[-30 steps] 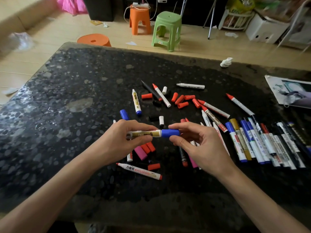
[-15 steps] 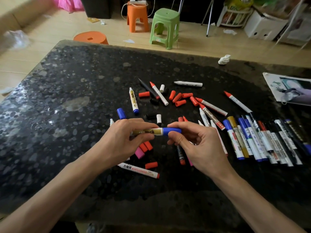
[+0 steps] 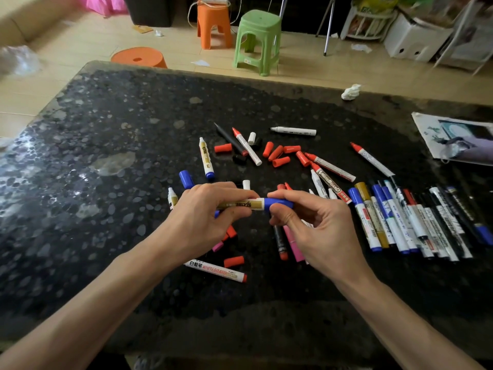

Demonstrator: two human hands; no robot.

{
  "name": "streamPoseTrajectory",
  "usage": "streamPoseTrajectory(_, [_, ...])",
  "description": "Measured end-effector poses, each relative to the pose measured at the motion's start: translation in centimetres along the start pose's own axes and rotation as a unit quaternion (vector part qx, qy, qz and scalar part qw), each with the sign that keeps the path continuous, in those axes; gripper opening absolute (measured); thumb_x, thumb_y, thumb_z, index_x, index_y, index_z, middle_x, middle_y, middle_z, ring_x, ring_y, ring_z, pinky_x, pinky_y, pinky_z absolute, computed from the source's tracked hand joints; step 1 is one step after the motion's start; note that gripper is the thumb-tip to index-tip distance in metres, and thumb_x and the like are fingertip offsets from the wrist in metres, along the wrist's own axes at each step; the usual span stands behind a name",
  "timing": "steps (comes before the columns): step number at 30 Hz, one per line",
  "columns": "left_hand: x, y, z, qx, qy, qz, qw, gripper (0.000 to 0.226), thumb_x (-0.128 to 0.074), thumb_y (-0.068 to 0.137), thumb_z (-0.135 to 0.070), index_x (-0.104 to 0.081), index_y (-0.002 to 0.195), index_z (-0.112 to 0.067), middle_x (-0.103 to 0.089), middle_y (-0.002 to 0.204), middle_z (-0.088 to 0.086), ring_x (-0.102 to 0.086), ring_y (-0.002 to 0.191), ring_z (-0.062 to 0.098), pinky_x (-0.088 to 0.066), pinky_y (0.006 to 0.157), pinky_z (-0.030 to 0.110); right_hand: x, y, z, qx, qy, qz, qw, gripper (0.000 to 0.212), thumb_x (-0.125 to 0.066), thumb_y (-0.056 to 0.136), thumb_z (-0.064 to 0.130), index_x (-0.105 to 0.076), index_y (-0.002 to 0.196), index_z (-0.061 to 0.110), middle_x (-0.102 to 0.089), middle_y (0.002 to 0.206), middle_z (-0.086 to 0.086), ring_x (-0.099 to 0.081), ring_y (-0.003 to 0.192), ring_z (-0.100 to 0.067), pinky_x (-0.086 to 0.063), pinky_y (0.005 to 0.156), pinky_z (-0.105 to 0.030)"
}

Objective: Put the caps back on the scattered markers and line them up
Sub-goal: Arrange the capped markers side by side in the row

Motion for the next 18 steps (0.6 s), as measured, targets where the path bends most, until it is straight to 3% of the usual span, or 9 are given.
streamPoseTrajectory(3, [-0.1, 0.3, -0.5, 0.003, -0.019, 0.007, 1.000, 0.029, -0.069, 0.096, -0.020, -0.074, 0.121, -0.033, -0.063, 0.085, -0.021, -0.060, 0.075, 0.012, -0.047, 0.068, 0.028, 0.6, 0.3, 0.6, 0.006, 0.013, -0.004, 1.000, 0.023, -0.074, 0.093, 0.017, -0.076, 0.115, 0.024, -0.078, 0.098, 0.010, -0.077, 0.086, -0.011, -0.060, 0.082, -0.023])
streamPoseTrajectory(7, [-1.3, 0.7, -2.6, 0.001, -0.148, 0.021, 0.989, 0.022, -0.063, 0.101, -0.022, -0.071, 0.120, -0.028, -0.075, 0.099, -0.009, -0.072, 0.092, 0.016, -0.057, 0.083, 0.041, 1.0, 0.4, 1.6, -0.034, 0.154, -0.081, 0.984, 0.014, -0.075, 0.093, 0.019, -0.074, 0.107, 0.014, -0.078, 0.094, -0.002, -0.077, 0.085, -0.018, -0.060, 0.078, -0.025])
streamPoseTrajectory(12, [-3.5, 1.8, -3.9, 0.029, -0.237, 0.014, 0.971, 0.024, -0.062, 0.101, -0.013, -0.061, 0.124, -0.020, -0.073, 0.111, -0.010, -0.070, 0.105, 0.007, -0.056, 0.085, 0.027, 1.3, 0.2, 0.8, -0.113, 0.163, -0.065, 0.978, 0.020, -0.076, 0.092, 0.027, -0.074, 0.110, 0.019, -0.078, 0.103, 0.004, -0.074, 0.103, -0.009, -0.057, 0.091, -0.030])
streamPoseTrajectory(15, [-4.6, 2.2, -4.2, 0.034, -0.240, 0.035, 0.970, 0.034, -0.063, 0.100, -0.011, -0.056, 0.131, -0.024, -0.068, 0.118, -0.008, -0.069, 0.105, 0.010, -0.055, 0.084, 0.028, 2.0, 0.0, -0.4, -0.147, 0.193, -0.078, 0.967, 0.022, -0.075, 0.094, 0.030, -0.074, 0.114, 0.020, -0.078, 0.107, 0.003, -0.073, 0.107, -0.011, -0.056, 0.097, -0.036])
streamPoseTrajectory(18, [-5.4, 2.2, -4.5, 0.043, -0.245, 0.040, 0.968, 0.047, -0.065, 0.099, -0.009, -0.051, 0.140, -0.027, -0.060, 0.127, -0.004, -0.065, 0.117, 0.011, -0.057, 0.092, 0.029, 3.5, 0.0, -1.5, -0.183, 0.230, -0.107, 0.950, 0.021, -0.073, 0.096, 0.027, -0.072, 0.115, 0.020, -0.079, 0.108, 0.000, -0.075, 0.107, -0.014, -0.054, 0.103, -0.043])
Point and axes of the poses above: each hand's wrist, its own y-axis towards the middle knuckle, its own x-axis out of the back of the hand, z = x × y, the point moved 2 cm from there along y, towards the middle knuckle
